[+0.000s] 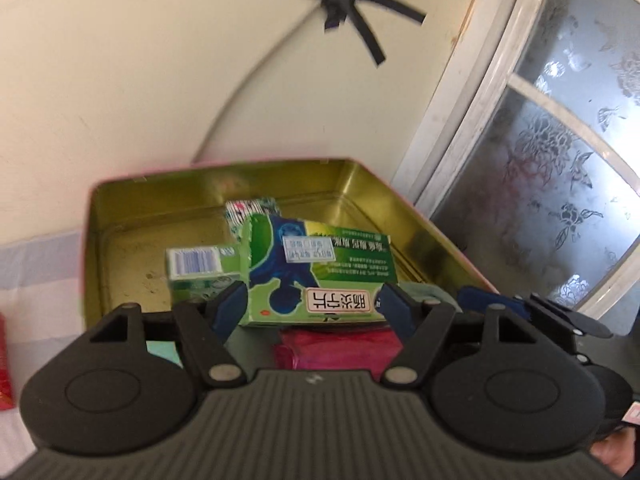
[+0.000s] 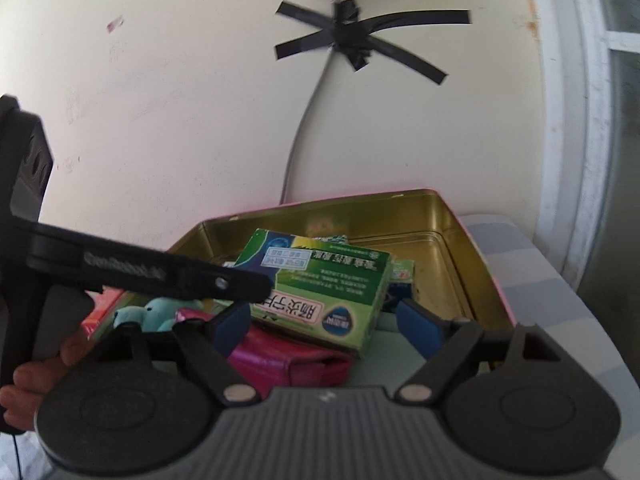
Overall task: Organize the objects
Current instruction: 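Carry the medicine box into the pink tin and open the left gripper, then grasp the green wet-wipes pack with the right gripper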
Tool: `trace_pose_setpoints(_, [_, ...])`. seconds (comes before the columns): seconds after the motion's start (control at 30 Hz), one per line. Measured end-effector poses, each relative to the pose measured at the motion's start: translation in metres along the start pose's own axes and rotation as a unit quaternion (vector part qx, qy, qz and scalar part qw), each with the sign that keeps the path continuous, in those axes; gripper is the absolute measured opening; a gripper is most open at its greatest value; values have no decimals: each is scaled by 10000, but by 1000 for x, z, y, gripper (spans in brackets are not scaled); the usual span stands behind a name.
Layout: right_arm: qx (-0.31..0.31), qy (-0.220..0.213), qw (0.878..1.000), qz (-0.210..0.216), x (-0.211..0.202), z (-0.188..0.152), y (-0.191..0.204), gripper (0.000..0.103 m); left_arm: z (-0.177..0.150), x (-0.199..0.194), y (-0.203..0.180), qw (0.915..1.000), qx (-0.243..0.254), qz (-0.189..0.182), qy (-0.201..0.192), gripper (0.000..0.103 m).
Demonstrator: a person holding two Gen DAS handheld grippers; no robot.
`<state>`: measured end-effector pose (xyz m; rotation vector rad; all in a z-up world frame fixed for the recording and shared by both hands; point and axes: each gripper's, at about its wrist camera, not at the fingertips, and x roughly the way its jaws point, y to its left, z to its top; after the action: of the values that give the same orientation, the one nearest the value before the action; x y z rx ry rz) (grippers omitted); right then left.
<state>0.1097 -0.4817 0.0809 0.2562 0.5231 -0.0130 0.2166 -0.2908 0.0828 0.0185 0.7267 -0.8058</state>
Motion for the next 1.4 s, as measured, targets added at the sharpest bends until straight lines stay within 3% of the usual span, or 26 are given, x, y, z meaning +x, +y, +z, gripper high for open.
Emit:
trace_pose_setpoints(0.23, [306, -489, 9983, 88, -53, -7, 12, 85, -27, -62, -8, 9969, 330, 472, -530, 75])
trace_pose_setpoints(0.47, [341, -718, 9967, 136, -85, -27, 44, 87, -59, -96, -2, 9884, 642, 1191, -693, 75])
trace_pose_setpoints(0.8, [-224, -520, 9973, 463, -78, -25, 130, 86, -96, -145, 79, 9783, 155, 1907, -795, 75])
trace_pose_setpoints(0.97, [-603, -312, 9950, 730, -58, -28, 182, 86, -130, -172, 154, 9613, -392, 2590, -850, 75])
trace_pose_setpoints(1.17, [-1167, 222, 9872, 1066, -6, -42, 251, 84, -159, -200, 244, 9204, -1086, 3663, -832, 75])
trace_pose_setpoints(1.23, [-1332, 382, 9828, 1221, 12, -46, 276, 83, -166, -210, 266, 9125, -1407, 3722, -949, 75])
trace_pose_setpoints(1.4, [-1733, 676, 9705, 1532, 62, -52, 336, 82, -170, -225, 297, 9119, -2138, 3346, -1039, 75])
